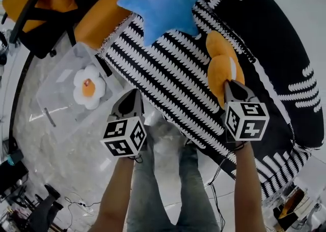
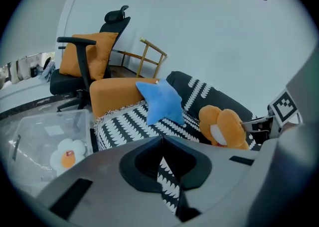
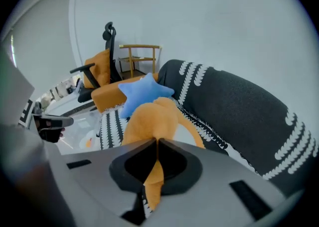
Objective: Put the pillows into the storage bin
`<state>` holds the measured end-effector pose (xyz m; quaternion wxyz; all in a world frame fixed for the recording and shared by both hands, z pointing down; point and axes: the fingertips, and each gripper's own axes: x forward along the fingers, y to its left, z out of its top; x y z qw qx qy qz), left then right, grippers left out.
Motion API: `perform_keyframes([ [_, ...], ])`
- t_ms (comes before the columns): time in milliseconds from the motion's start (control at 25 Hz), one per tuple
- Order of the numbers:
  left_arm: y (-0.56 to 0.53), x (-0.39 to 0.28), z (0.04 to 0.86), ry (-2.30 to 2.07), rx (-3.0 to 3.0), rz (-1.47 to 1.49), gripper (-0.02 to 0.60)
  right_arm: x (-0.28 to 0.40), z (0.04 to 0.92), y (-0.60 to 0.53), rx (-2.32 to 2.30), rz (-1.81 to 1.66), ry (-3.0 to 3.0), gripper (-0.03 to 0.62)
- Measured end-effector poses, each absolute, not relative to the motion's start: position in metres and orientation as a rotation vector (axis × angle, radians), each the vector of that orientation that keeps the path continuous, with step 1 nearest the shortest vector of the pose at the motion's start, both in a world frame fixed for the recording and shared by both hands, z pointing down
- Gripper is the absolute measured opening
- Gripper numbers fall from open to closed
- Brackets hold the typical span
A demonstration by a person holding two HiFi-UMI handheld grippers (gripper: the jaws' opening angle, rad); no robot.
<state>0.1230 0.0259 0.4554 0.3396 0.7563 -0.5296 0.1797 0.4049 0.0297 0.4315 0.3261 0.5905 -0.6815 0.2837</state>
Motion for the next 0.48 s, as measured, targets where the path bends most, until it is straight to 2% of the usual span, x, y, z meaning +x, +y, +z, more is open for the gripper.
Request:
perform_keyframes([
  [200, 0.032, 0.111, 0.436, -1.424, 1.954, 0.432, 0.011, 0.387, 0.397, 0.027, 1.580, 0.748, -1.879, 0.011],
  [480, 0.057, 0.072, 0.401, -1.526, 1.939, 0.394, 0.011, 0.328, 0.356, 0.033, 1.516, 0.675, -2.038, 0.011],
])
